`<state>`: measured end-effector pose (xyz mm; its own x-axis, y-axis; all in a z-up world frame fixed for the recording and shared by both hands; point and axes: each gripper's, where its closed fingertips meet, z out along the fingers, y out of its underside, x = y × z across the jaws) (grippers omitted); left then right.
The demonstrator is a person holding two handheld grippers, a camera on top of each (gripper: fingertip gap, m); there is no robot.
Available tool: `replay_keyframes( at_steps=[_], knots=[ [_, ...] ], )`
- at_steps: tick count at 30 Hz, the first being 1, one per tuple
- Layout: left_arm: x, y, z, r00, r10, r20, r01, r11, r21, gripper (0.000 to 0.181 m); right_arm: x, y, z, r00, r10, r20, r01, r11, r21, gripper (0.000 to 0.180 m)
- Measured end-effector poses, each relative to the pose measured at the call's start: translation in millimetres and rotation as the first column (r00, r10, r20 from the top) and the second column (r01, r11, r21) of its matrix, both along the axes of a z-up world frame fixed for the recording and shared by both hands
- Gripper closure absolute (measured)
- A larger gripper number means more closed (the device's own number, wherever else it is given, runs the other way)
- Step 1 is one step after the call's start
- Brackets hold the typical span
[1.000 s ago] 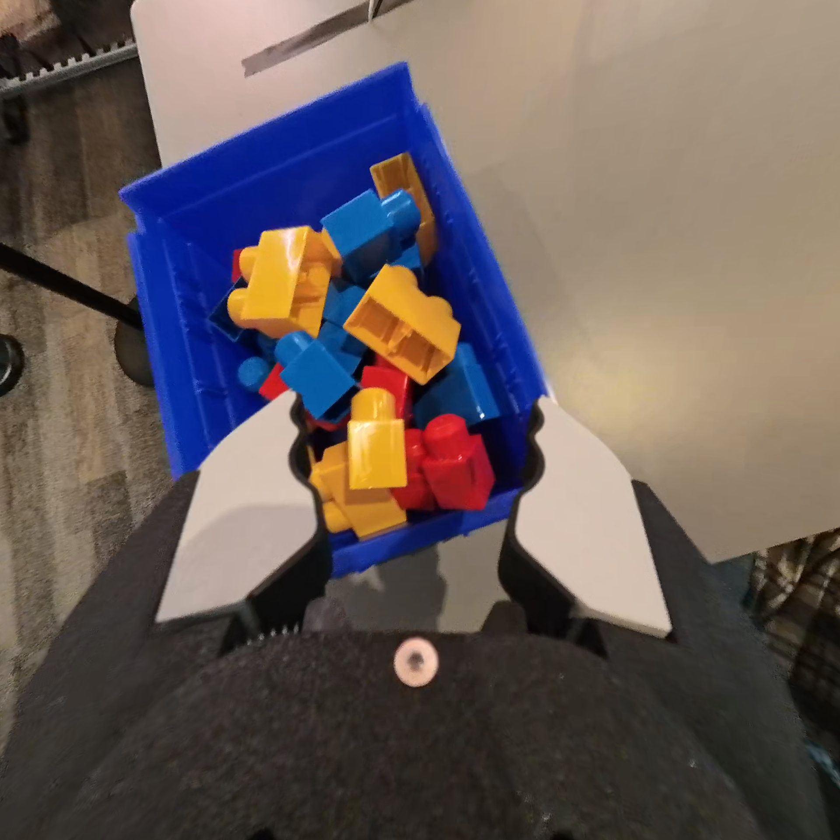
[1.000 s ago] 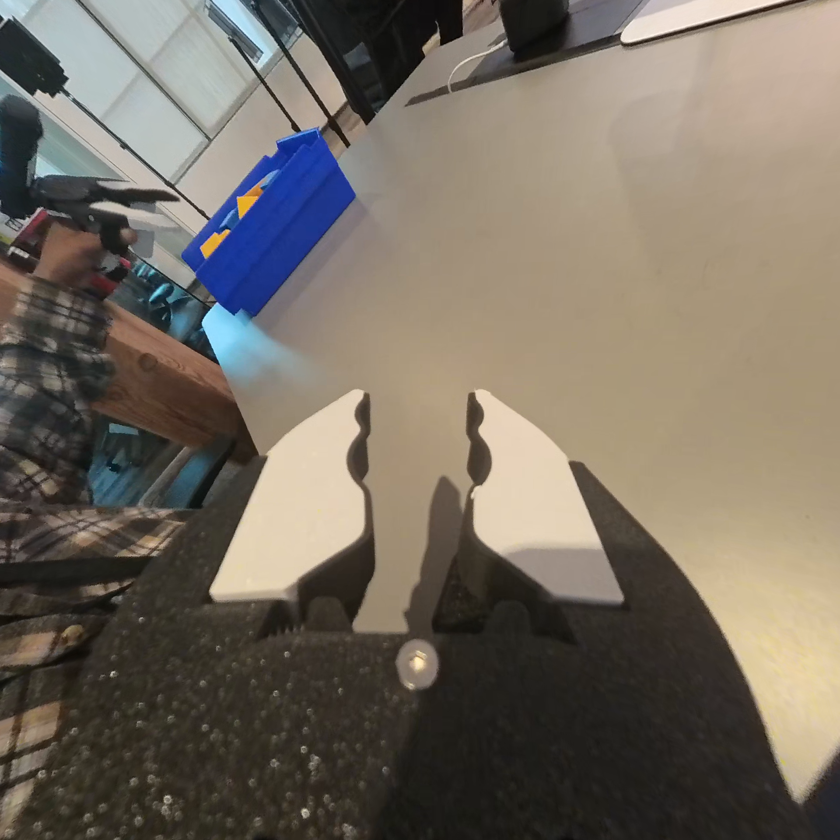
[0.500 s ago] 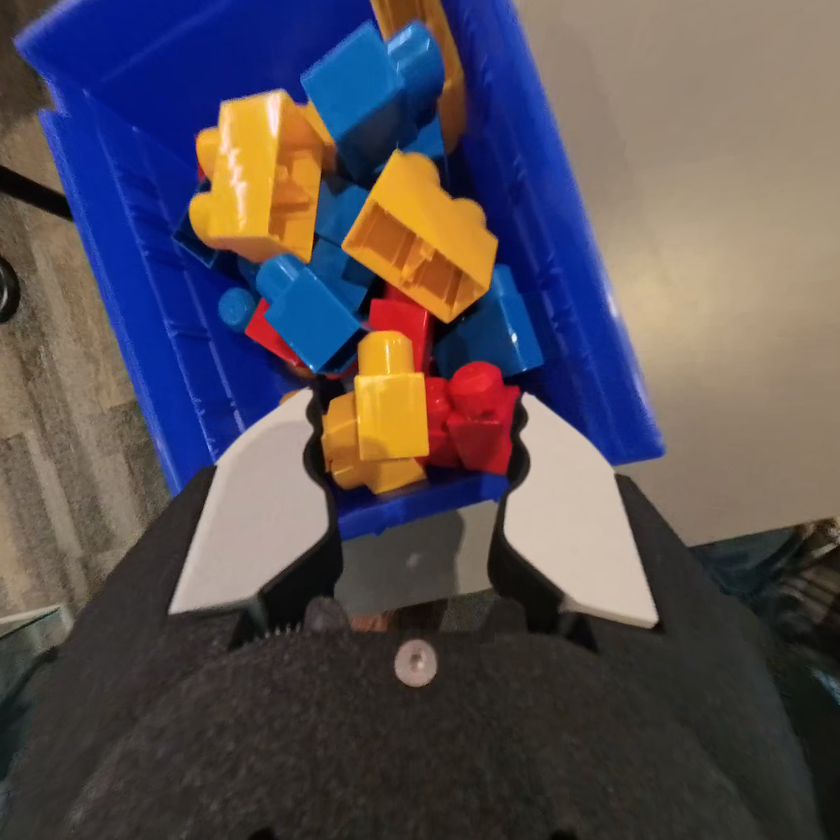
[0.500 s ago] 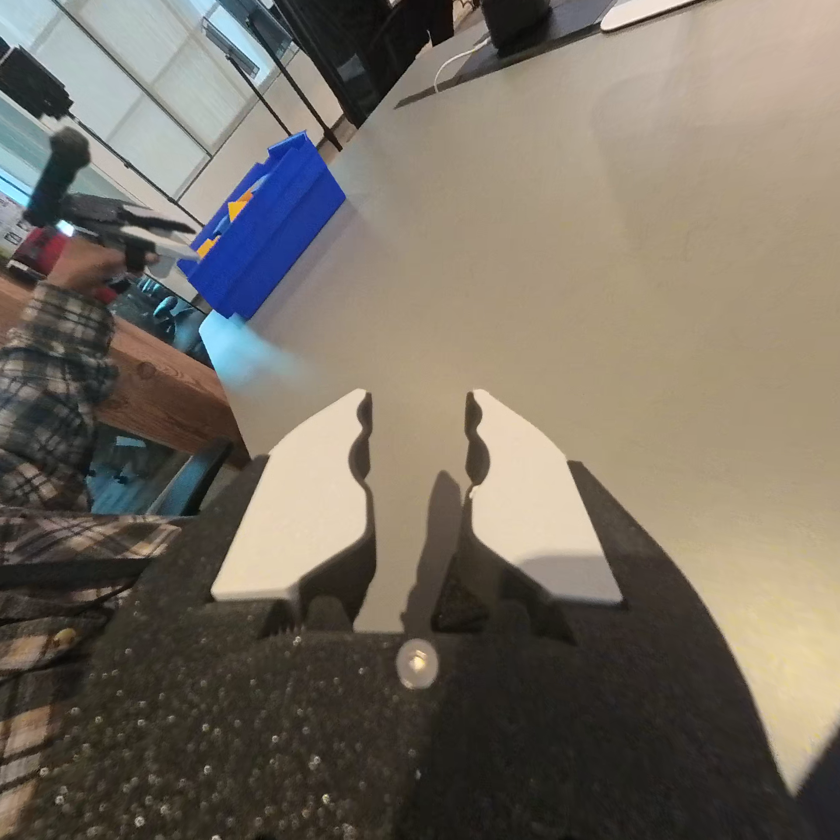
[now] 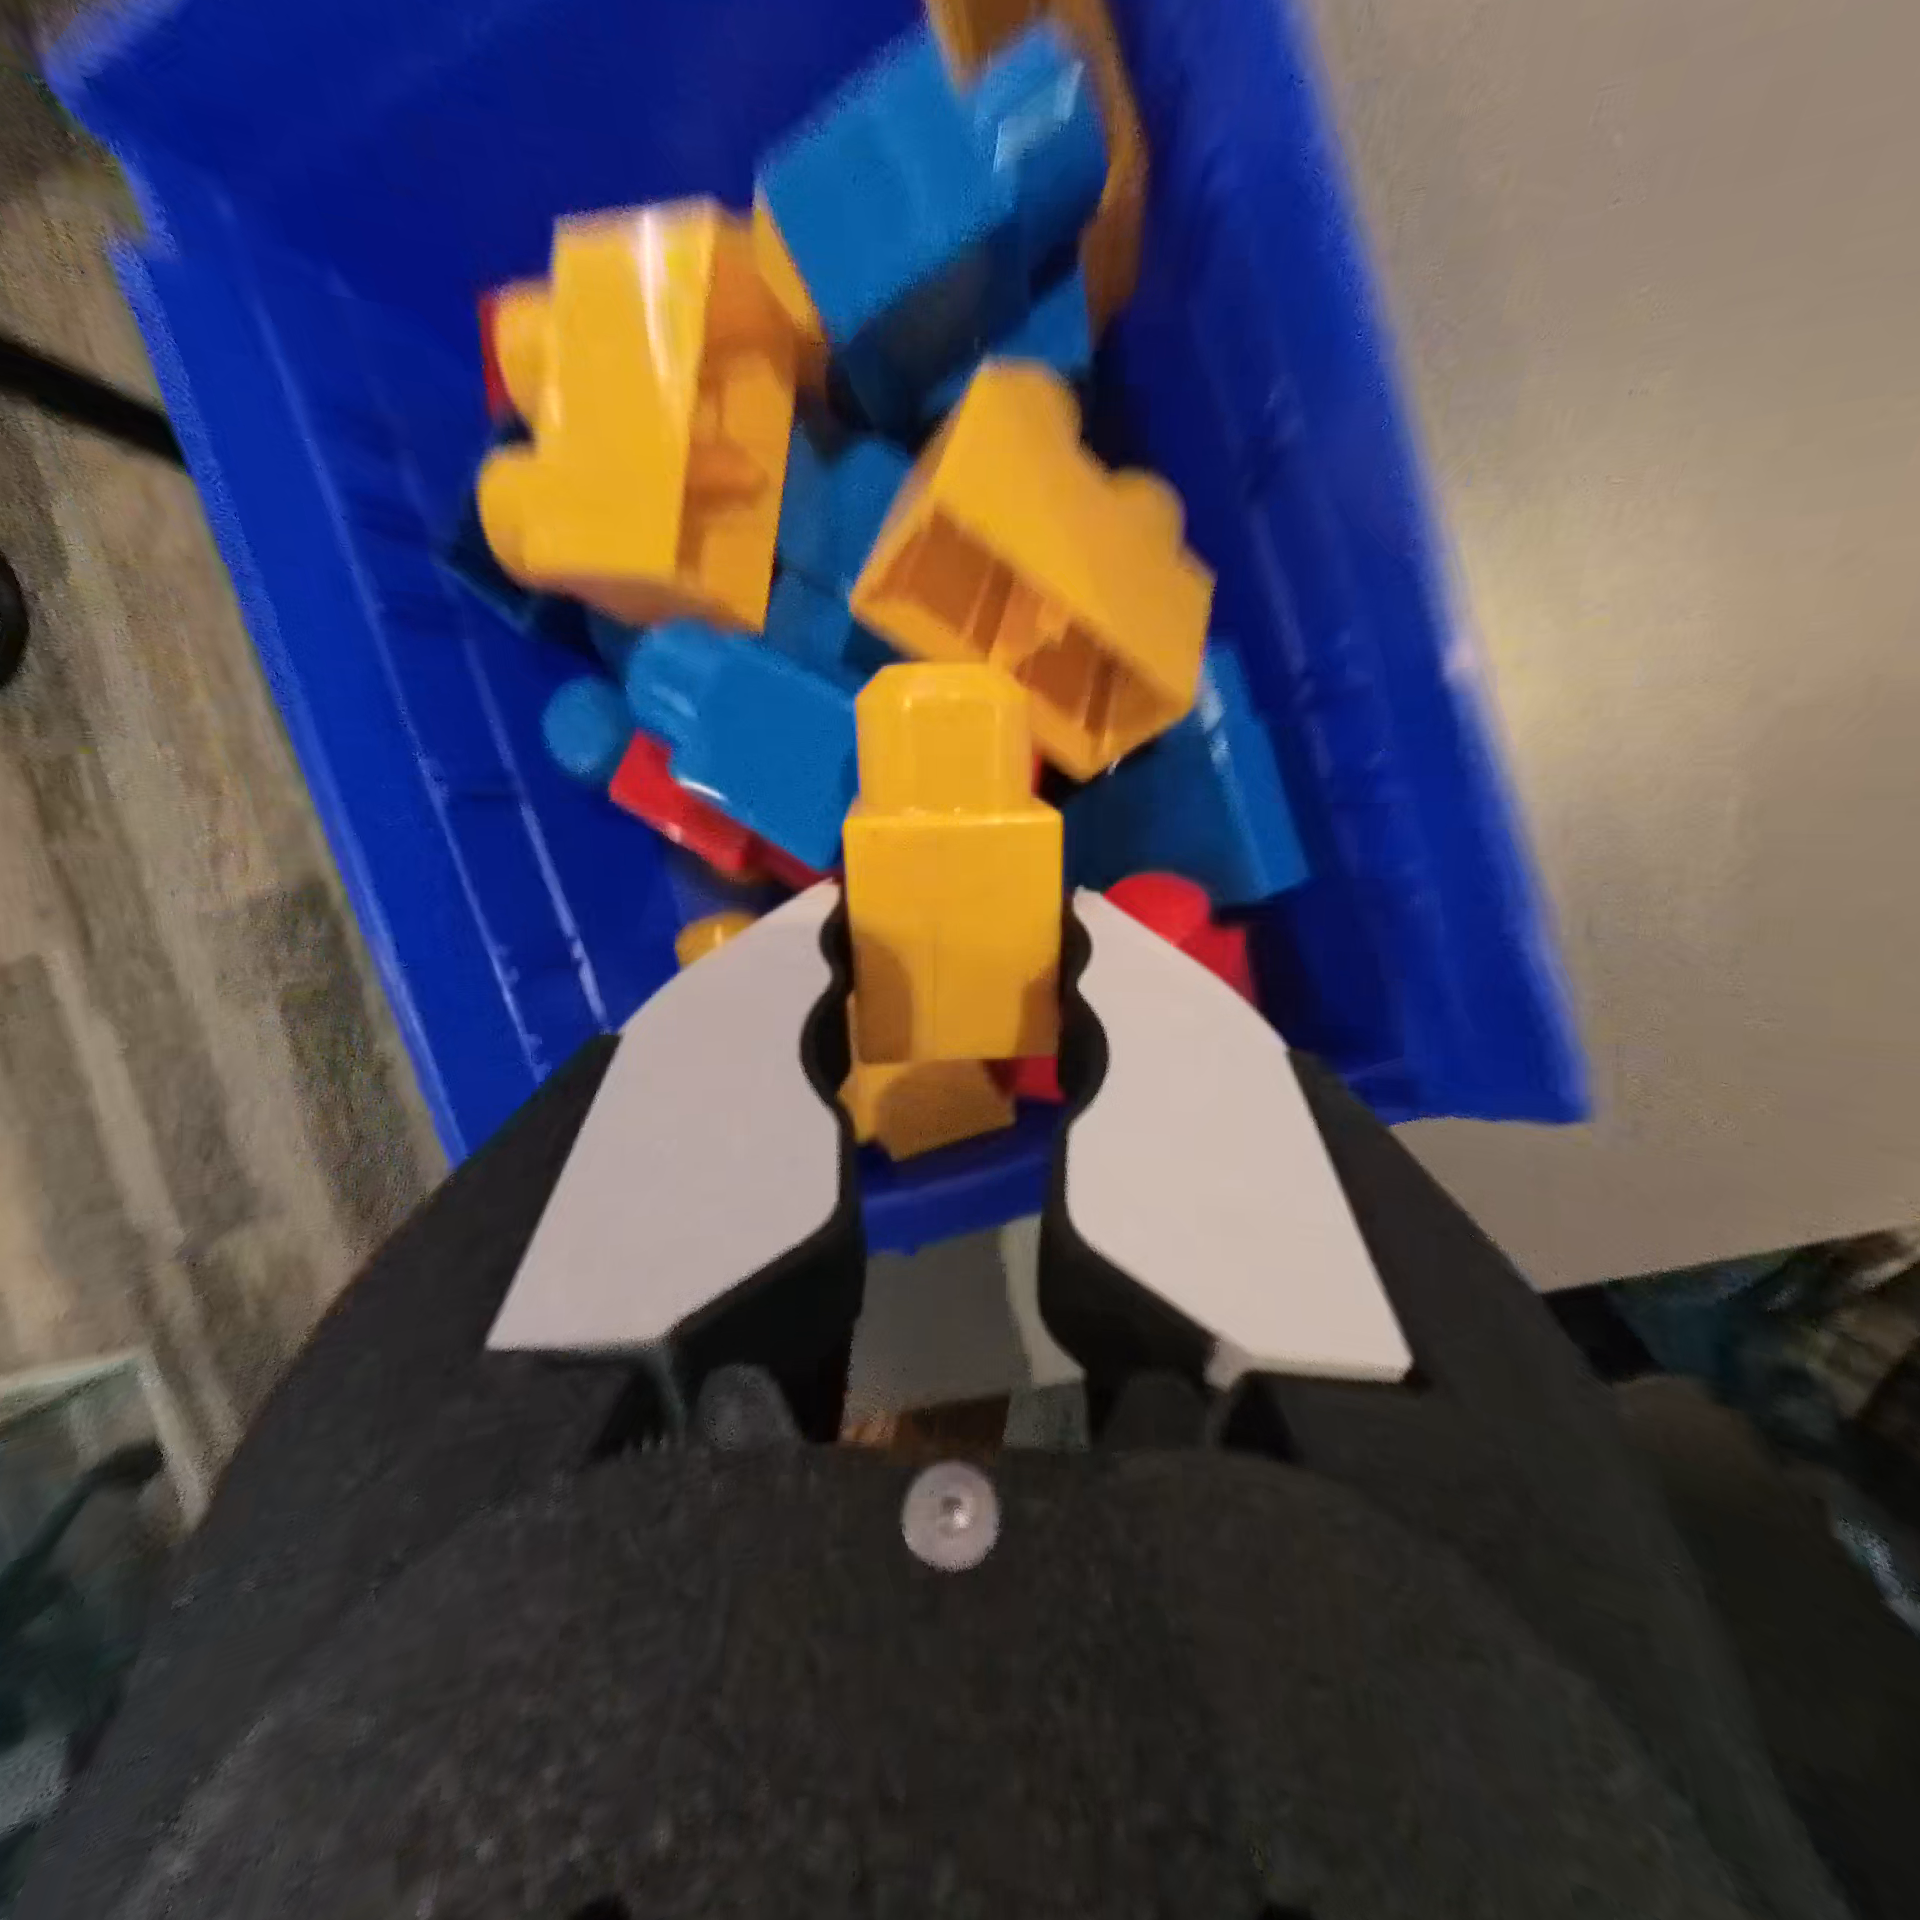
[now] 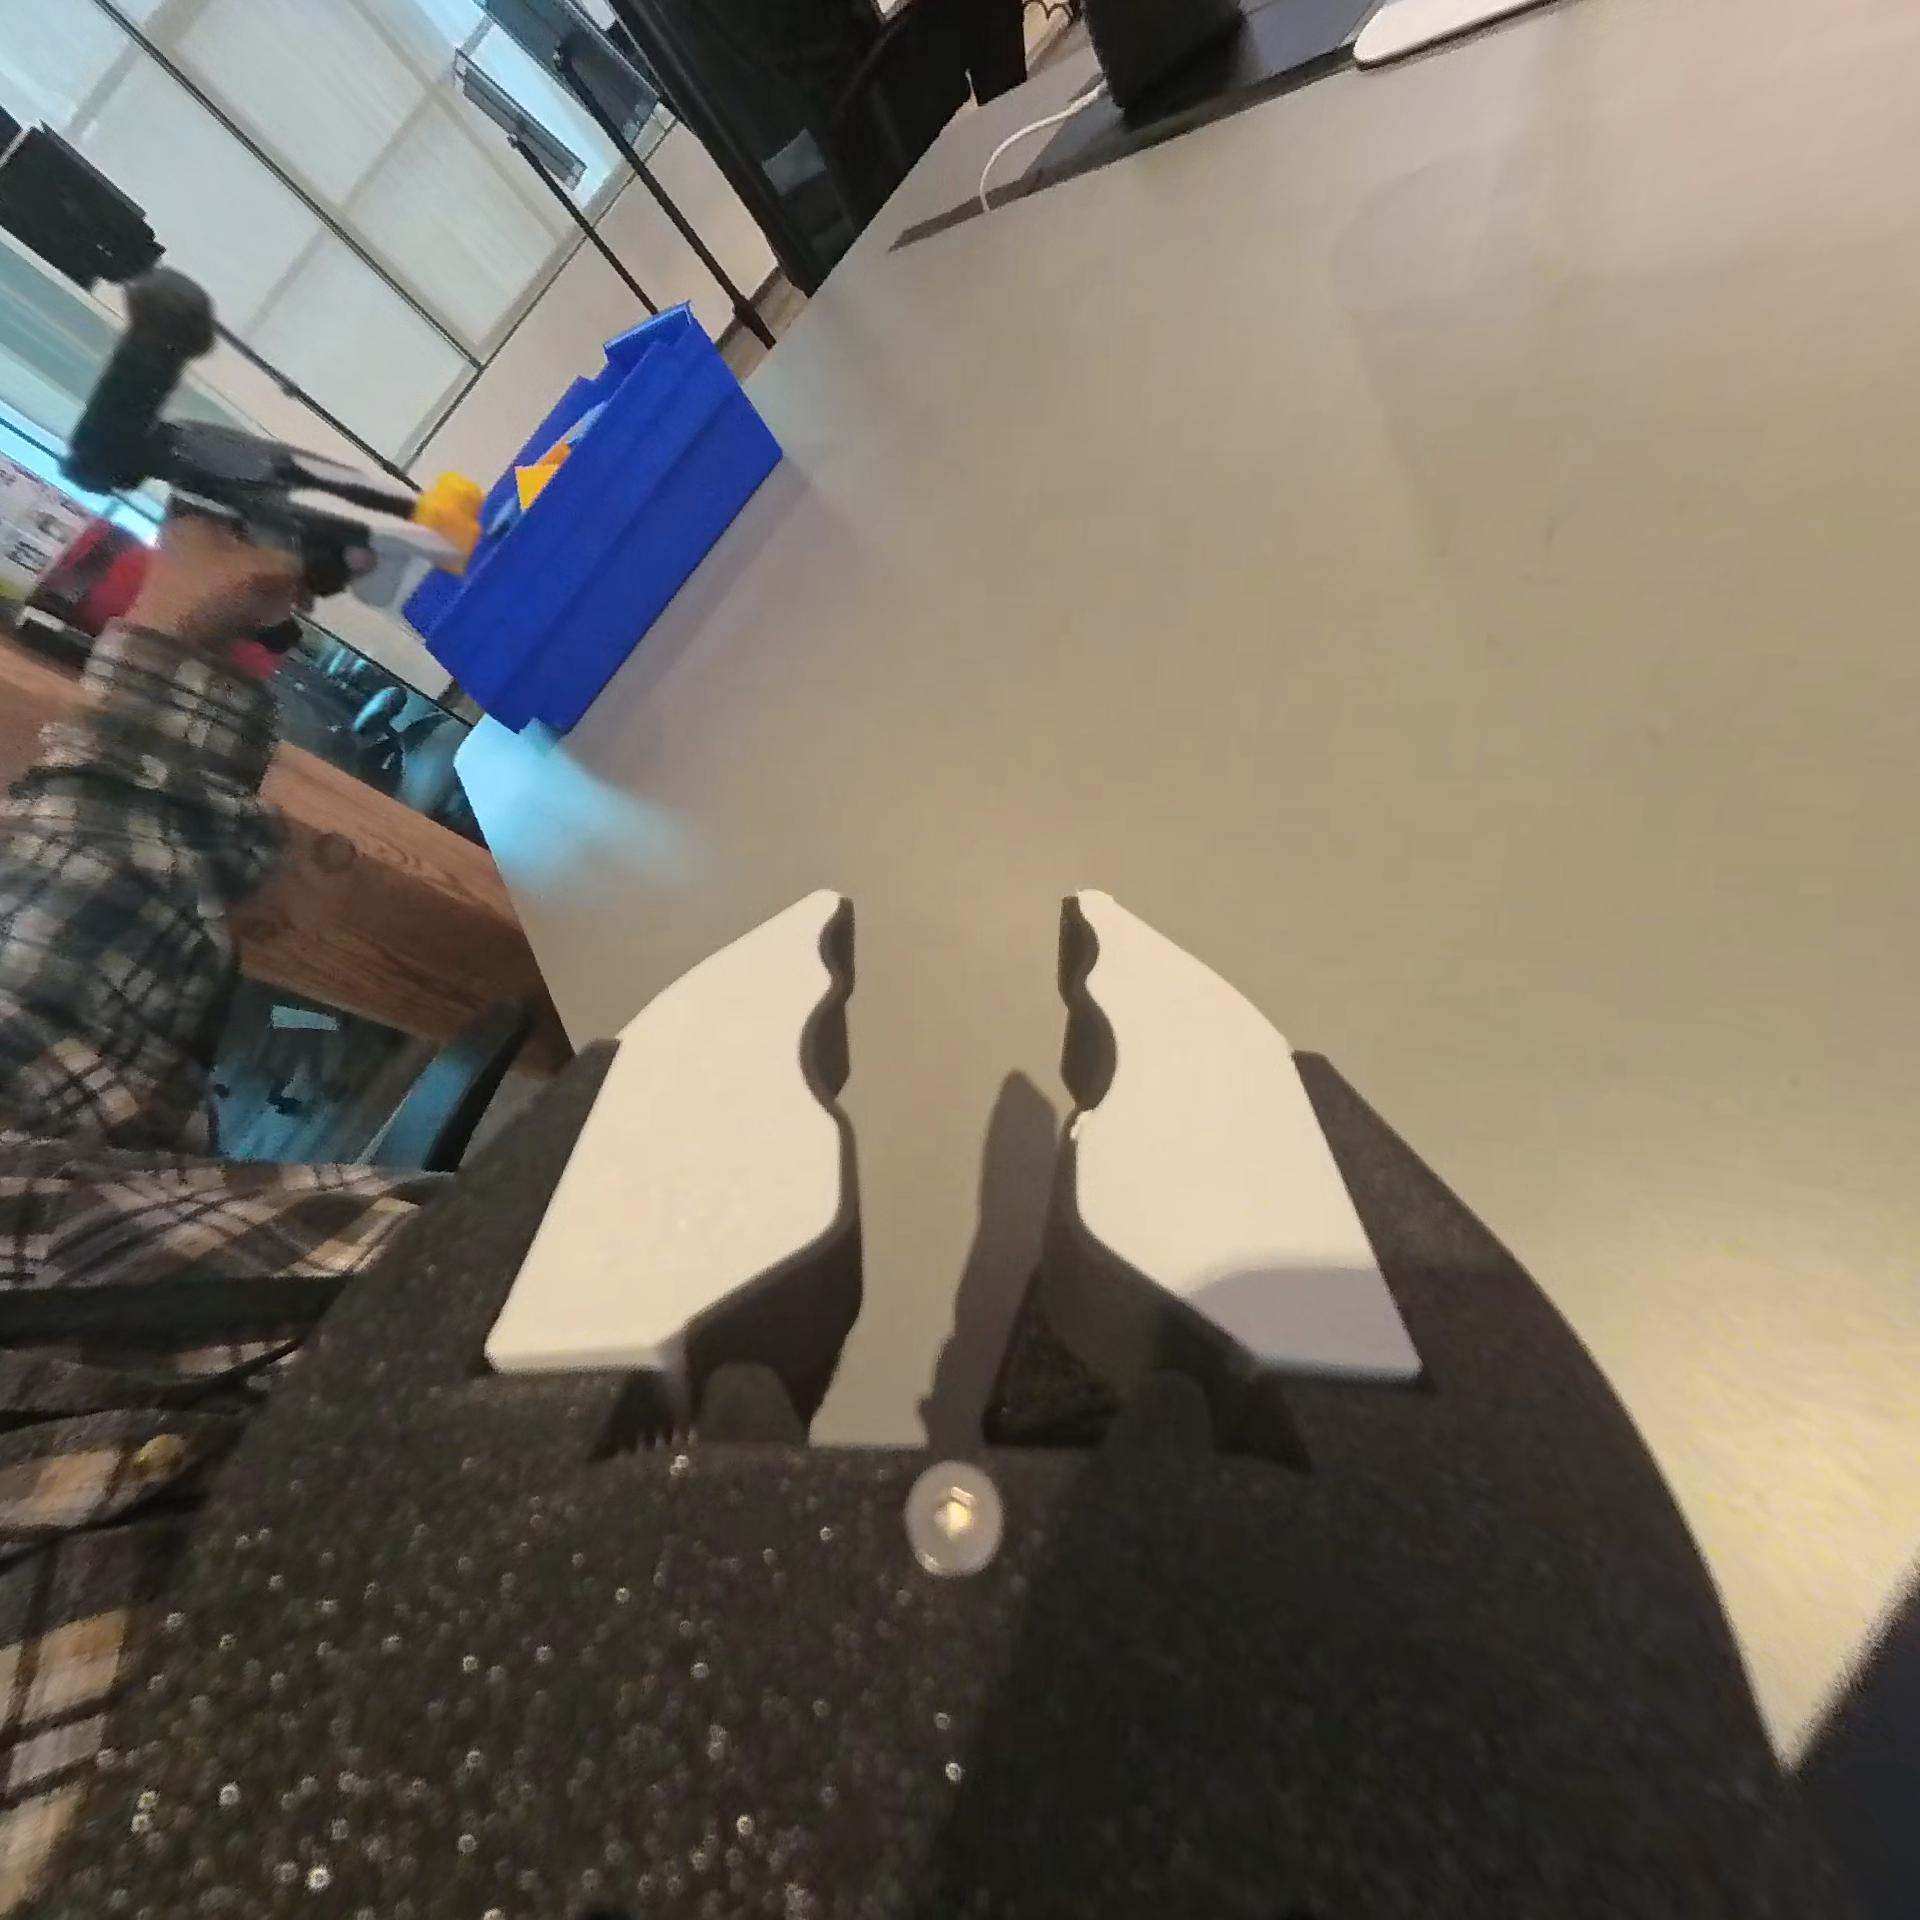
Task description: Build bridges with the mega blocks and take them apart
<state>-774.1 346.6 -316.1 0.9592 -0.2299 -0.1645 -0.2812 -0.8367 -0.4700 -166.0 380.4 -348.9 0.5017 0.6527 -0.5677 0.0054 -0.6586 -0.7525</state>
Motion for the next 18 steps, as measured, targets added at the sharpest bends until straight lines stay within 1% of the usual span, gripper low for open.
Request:
replay_keyframes(
  at_steps=[1, 4, 6, 8, 10, 12, 16, 18],
  knots=[
    [10, 7, 14, 0.999, -0.023, 0.03, 0.021, 0.998, 0.059, 0.144, 0, 1, 1, 1.0, 0.002, -0.008, -0.002, 1.0, 0.0, 0.142],
    [59, 30, 52, 0.983, -0.153, 0.101, 0.128, 0.966, 0.225, 0.144, -2, 3, 6, 0.999, 0.008, -0.038, -0.008, 1.0, 0.012, 0.142],
    [105, 48, 73, 0.953, -0.273, 0.132, 0.217, 0.917, 0.334, 0.144, -5, 5, 10, 0.999, 0.022, -0.045, -0.02, 0.999, 0.03, 0.142],
    [159, 65, 89, 0.895, -0.413, 0.169, 0.308, 0.845, 0.436, 0.144, -8, 8, 13, 0.998, 0.037, -0.042, -0.035, 0.998, 0.045, 0.141],
    [216, 82, 96, 0.814, -0.538, 0.219, 0.37, 0.771, 0.518, 0.144, -12, 12, 19, 0.997, 0.058, -0.045, -0.055, 0.996, 0.072, 0.14],
    [273, 98, 92, 0.71, -0.65, 0.273, 0.418, 0.7, 0.579, 0.144, -15, 18, 25, 0.997, 0.072, -0.039, -0.067, 0.992, 0.104, 0.14],
    [370, 124, 65, 0.483, -0.805, 0.345, 0.461, 0.569, 0.681, 0.144, -27, 36, 39, 0.993, 0.104, -0.054, -0.092, 0.978, 0.186, 0.137],
    [402, 131, 48, 0.375, -0.843, 0.385, 0.455, 0.529, 0.716, 0.144, -37, 47, 48, 0.988, 0.134, -0.083, -0.109, 0.962, 0.25, 0.137]
  ],
)
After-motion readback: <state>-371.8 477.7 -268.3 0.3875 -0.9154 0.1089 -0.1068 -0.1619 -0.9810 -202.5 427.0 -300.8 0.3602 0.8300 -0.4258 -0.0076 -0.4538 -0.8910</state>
